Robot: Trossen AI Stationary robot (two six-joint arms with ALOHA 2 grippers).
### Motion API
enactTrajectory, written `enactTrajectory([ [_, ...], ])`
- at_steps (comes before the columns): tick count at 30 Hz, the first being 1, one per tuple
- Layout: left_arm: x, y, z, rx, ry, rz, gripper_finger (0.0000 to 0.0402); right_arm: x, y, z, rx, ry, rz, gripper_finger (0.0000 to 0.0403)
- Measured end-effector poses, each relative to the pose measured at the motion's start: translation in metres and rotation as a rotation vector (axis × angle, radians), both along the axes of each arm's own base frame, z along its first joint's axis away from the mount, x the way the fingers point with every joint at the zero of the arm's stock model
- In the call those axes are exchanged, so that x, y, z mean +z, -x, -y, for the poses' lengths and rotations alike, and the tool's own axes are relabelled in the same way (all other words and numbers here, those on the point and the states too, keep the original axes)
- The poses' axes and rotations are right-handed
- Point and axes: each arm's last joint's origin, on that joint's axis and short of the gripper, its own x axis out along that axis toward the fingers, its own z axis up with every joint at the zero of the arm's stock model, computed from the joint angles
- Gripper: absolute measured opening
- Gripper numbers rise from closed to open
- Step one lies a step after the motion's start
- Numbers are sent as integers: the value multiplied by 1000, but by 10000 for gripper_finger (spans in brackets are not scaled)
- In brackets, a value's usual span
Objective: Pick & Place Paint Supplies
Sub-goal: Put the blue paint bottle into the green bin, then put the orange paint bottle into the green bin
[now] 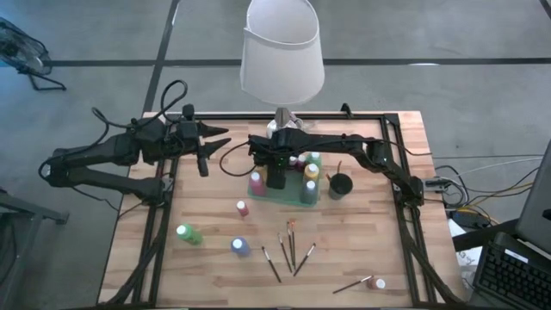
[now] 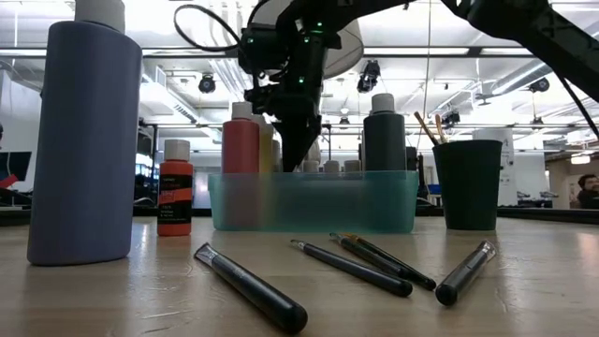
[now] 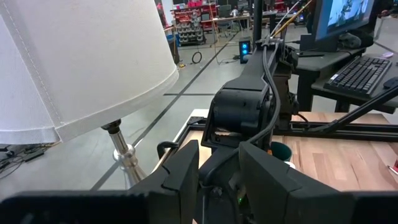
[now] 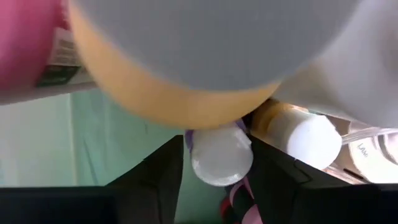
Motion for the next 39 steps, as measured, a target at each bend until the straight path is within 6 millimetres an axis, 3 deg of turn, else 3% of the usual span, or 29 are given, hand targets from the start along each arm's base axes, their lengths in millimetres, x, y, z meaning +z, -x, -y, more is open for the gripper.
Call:
enactTrajectory([
  [11,0,0,0,0,0,0,122,4,1,1,-28,-2,13,218],
  [18,0,0,0,0,0,0,122,21,6,0,-53,0,53,243],
  [24,0,0,0,-1,0,0,122,50,20,-6,-76,-7,78,258],
  [29,0,0,0,0,0,0,122,71,30,-20,-82,-18,103,258],
  [39,0,0,0,0,0,0,122,102,56,-57,-103,-48,60,222],
])
